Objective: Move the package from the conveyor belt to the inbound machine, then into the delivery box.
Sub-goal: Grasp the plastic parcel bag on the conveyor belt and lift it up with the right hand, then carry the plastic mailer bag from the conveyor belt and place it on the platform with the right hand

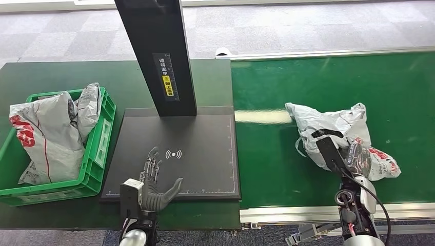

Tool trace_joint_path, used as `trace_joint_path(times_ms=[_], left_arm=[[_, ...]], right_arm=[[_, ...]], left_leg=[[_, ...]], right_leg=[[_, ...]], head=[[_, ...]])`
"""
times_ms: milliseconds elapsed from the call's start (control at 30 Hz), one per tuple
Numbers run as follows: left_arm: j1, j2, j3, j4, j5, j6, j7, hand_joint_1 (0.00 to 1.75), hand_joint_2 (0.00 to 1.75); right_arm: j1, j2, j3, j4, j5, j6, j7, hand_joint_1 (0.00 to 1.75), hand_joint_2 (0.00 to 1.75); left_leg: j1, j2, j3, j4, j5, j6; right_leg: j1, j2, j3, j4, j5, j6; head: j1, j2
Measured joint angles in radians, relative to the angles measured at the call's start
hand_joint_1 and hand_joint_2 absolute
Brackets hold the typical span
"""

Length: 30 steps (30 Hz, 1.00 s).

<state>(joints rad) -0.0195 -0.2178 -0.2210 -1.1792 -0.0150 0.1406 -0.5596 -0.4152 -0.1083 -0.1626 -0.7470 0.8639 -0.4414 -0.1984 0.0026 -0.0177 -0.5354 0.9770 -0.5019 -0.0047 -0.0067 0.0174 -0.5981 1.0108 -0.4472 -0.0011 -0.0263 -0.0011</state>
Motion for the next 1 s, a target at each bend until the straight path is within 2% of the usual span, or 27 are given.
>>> trace_joint_path(times_ms=[100,267,400,533,733,867,1000], left_arm=[[0.001,0.000,0.004,-0.004,-0.003,0.003,0.000,0.00,1.75],[0.002,0.003,0.013,-0.023,-0.015,0.014,-0.013,0.00,1.75],[0.001,0.008,0.031,-0.060,-0.027,0.016,-0.019,0.00,1.75],[0.000,0.009,0.048,-0.086,-0.033,0.010,-0.018,0.00,1.75],[-0.017,0.018,0.088,-0.117,-0.030,0.012,-0.017,0.00,1.75],[-0.027,0.027,0.128,-0.152,-0.020,0.031,-0.013,0.00,1.75],[-0.028,0.033,0.163,-0.189,-0.010,0.048,-0.013,0.00,1.75]], right_arm=[[0.044,0.012,0.027,-0.158,-0.022,-0.006,0.001,1.75,1.75],[0.102,0.026,0.084,-0.359,-0.108,-0.029,-0.079,1.75,1.75],[0.138,0.046,0.181,-0.519,-0.229,0.061,-0.081,1.75,1.75],[0.148,0.061,0.258,-0.600,-0.296,0.116,-0.075,1.75,1.75],[0.139,0.109,0.351,-0.597,-0.390,0.297,-0.072,1.75,1.75],[0.089,0.171,0.430,-0.476,-0.435,0.373,-0.067,1.75,1.75],[0.026,0.231,0.492,-0.322,-0.457,0.400,-0.081,1.75,1.75]], left_leg=[[0.000,0.001,0.000,0.000,0.000,0.000],[0.000,0.001,-0.001,0.000,0.000,0.000],[0.000,0.001,0.000,0.000,0.000,0.000],[0.000,0.000,0.000,0.000,0.001,0.000],[0.000,0.002,0.000,-0.001,0.001,0.000],[0.001,0.002,0.001,-0.001,0.001,-0.001],[0.002,0.002,0.001,-0.001,0.001,-0.001]], right_leg=[[0.000,0.000,0.000,0.000,0.000,0.000],[0.000,0.000,0.000,0.000,0.000,0.000],[0.000,0.001,0.000,0.000,0.000,0.000],[0.001,0.000,0.000,0.000,0.000,0.000],[0.001,0.001,0.001,0.000,0.000,0.000],[0.001,0.001,0.000,0.001,0.000,0.000],[0.002,0.001,0.000,0.001,0.000,0.000]], head=[[0.000,0.000],[0.000,0.000],[0.000,0.000],[0.000,0.000],[0.000,0.000],[0.000,0.000],[0.000,0.000]])
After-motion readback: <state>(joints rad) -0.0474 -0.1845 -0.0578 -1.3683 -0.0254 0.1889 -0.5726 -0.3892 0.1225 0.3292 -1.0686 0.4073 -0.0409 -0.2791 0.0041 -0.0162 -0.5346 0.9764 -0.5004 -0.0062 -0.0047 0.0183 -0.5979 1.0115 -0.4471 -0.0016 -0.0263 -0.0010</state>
